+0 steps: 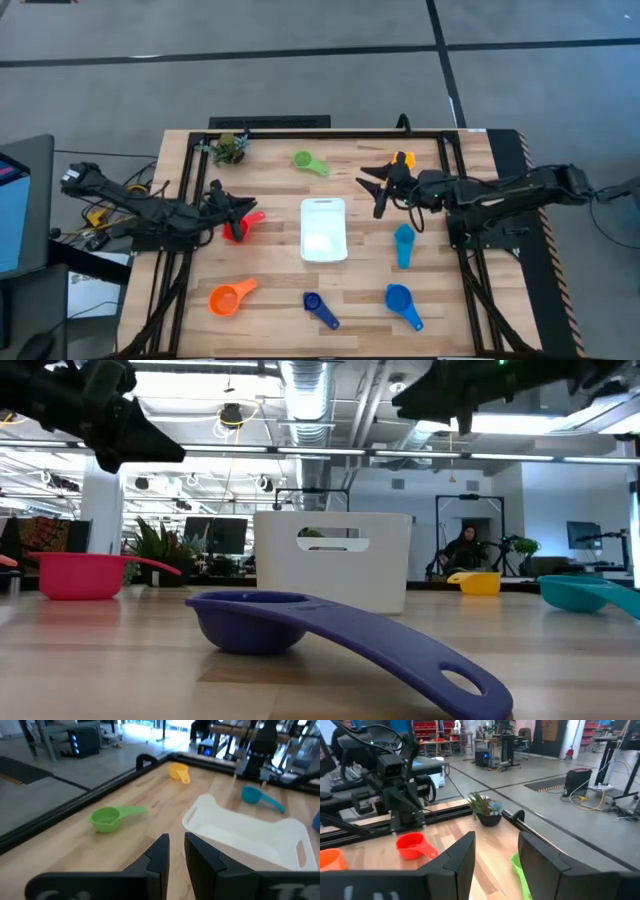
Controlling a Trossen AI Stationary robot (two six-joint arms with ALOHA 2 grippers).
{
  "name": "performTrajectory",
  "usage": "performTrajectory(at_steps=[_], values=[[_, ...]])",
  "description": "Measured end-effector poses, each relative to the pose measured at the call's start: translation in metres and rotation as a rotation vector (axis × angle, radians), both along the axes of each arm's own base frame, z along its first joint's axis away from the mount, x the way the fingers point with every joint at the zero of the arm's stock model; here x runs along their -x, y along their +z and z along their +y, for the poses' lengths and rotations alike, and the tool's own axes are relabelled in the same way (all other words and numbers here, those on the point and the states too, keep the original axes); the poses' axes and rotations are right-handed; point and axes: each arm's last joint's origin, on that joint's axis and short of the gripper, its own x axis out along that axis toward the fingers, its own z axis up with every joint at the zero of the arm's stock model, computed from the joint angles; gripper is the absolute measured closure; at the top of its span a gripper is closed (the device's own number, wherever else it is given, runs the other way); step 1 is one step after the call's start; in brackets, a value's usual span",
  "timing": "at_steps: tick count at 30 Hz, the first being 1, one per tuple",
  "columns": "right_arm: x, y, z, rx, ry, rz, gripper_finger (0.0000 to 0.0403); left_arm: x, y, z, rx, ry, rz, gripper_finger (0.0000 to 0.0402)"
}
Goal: Nest measuring cups in basket
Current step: Stack the red measuring cup on top of the orange measuring cup
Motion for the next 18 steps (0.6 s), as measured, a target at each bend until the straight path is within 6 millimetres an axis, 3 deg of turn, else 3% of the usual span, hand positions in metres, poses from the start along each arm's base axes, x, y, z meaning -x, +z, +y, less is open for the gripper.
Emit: performTrajectory(at_steps=[6,11,14,18], values=[[-0.001,0.007,0.008,-0.021,0.032,-0.004,0.0236,-0.008,-0.009,-0.006,0.036,-0.013,0.04,0.0347],[-0.003,0.008,0.012,0.0,0.049,-0.015,0.0231,-0.01,-0.011,-0.007,0.088,-0.048,0.034,0.0305],[-0.015,0.004,0.005,-0.075,0.028,-0.083,0.0231,-0.009,-0.008,-0.007,0.101,-0.069,0.015,0.0278],[-0.039,-0.007,-0.006,-0.173,0.044,-0.024,0.0239,-0.006,-0.002,-0.007,0.112,-0.11,0.005,0.0254]])
